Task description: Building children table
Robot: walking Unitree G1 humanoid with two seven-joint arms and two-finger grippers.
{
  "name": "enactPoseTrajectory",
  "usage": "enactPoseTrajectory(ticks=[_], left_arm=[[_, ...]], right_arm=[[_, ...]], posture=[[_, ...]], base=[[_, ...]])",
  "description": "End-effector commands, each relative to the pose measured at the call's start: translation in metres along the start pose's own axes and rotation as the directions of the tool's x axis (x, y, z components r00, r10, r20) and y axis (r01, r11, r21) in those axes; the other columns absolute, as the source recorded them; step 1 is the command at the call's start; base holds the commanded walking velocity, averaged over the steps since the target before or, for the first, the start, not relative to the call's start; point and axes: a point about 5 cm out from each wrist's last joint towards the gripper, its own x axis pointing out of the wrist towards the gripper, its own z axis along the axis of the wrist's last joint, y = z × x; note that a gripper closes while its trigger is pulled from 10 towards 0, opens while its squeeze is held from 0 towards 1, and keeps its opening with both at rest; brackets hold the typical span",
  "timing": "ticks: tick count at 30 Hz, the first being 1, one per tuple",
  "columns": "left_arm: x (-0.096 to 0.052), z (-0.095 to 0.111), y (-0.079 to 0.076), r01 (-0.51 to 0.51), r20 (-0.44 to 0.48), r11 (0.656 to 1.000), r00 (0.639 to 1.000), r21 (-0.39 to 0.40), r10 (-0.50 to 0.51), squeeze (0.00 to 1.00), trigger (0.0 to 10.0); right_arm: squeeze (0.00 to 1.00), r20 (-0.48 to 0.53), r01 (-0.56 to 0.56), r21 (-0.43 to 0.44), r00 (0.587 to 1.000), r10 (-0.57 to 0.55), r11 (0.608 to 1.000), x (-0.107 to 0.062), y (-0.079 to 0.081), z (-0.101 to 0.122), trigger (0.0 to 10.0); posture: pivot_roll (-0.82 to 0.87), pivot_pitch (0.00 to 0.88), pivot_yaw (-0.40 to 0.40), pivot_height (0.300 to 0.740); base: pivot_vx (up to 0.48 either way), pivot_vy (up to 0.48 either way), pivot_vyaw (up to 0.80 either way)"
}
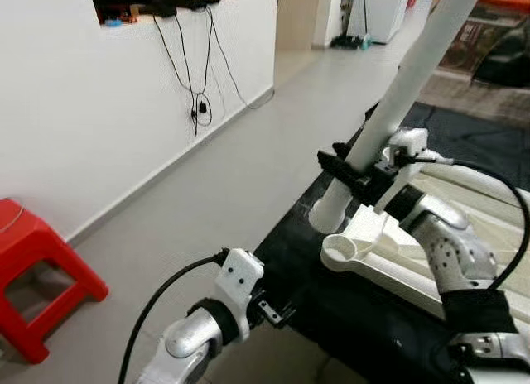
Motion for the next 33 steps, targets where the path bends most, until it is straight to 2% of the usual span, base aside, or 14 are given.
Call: enactPoseTrajectory(ticks=[1,6,10,11,12,20,27,33], left_arm=[[-0.004,-0.001,0.000,-0.008,-0.016,1.000,1.000,-0.027,0.007,0.00,10.0],[-0.010,0.003,-0.004,-0.001,-0.026,1.000,1.000,-0.023,0.001,0.00,10.0],[-0.022,0.011,-0.009,0.000,-0.040,0.999,0.999,-0.034,-0.002,0.00,10.0],[-0.022,0.011,-0.009,0.000,-0.040,0.999,0.999,-0.034,-0.002,0.00,10.0],[-0.026,0.012,-0.011,0.005,-0.046,0.999,0.999,-0.035,-0.007,0.00,10.0],[-0.034,0.015,-0.013,0.007,-0.067,0.999,0.998,-0.039,-0.009,0.00,10.0],[-0.037,0.017,-0.016,0.009,-0.077,0.999,0.997,-0.040,-0.012,0.00,10.0],[-0.042,0.020,-0.017,0.010,-0.096,0.999,0.995,-0.042,-0.014,0.00,10.0]], right_arm=[[0.00,0.016,-0.015,0.019,1.000,0.015,1.000,-0.005,-0.009,0.006,10.0],[0.00,-0.013,-0.127,0.023,0.992,0.127,0.992,-0.012,-0.012,0.010,10.0],[0.00,-0.105,-0.312,0.006,0.945,0.311,0.950,-0.016,-0.005,0.010,10.0],[0.00,-0.105,-0.312,0.006,0.945,0.311,0.950,-0.016,-0.005,0.010,10.0],[0.00,-0.130,-0.367,0.006,0.922,0.364,0.930,-0.017,-0.002,0.010,10.0],[0.00,-0.158,-0.453,-0.015,0.881,0.445,0.891,-0.019,0.000,0.012,10.0],[0.00,-0.172,-0.464,-0.040,0.876,0.451,0.885,-0.015,-0.001,0.014,10.0],[0.00,-0.196,-0.464,-0.110,0.877,0.438,0.879,-0.007,-0.008,0.022,10.0]], posture=[[0.17,0.120,-0.055,0.740],[0.18,0.142,-0.053,0.740],[0.19,0.190,-0.048,0.740],[0.19,0.190,-0.048,0.740],[0.19,0.203,-0.047,0.740],[0.20,0.221,-0.045,0.740],[0.20,0.226,-0.045,0.740],[0.21,0.221,-0.047,0.740]], base=[[0.000,0.000,0.00],[0.000,0.000,0.00],[0.000,0.000,0.00],[0.000,0.000,0.00],[0.000,0.000,0.00],[0.000,0.000,0.00],[0.000,0.000,0.00],[0.000,0.000,0.00]])
